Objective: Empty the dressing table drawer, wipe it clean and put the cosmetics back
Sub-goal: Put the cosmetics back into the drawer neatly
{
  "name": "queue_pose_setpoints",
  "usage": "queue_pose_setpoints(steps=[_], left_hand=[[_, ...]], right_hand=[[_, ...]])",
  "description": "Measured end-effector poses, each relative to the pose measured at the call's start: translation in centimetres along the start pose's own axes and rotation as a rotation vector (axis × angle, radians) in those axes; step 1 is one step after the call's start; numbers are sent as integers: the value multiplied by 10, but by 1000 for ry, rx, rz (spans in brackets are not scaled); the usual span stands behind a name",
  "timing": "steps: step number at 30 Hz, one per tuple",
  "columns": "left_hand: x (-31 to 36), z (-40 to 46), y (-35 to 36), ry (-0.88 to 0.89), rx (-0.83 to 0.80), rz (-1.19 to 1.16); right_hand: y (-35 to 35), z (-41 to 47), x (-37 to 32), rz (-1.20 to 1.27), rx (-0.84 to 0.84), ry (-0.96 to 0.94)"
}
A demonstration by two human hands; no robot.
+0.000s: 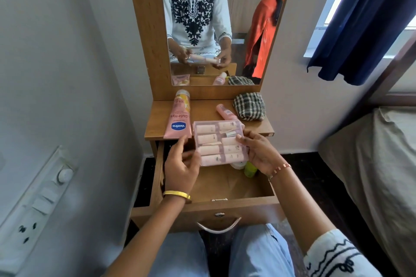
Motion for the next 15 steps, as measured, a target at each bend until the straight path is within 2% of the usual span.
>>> queue_pose_setpoints(steps=[3, 6, 11, 15], left_hand=[[1, -7, 4, -350, -96, -117], [-10, -14, 8, -535, -218, -89], [-48, 3, 12, -701, -495, 203], [-61, 18, 22, -671, -563, 452]], right_hand=[[-8, -6, 8, -75, 1, 94], [-13, -9, 22, -264, 58, 227], [-11, -5, 48, -524, 87, 359], [-1, 8, 63, -866, 43, 416]])
Point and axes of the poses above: each hand's wrist, its own z-axis towards the middle knuckle, its own y-axis out of the palm, x = y × z, the point moved 1 cm from there along z, towards the middle knuckle, and after that the axes turned 7 degrees about -y, right-handed, at the moved point
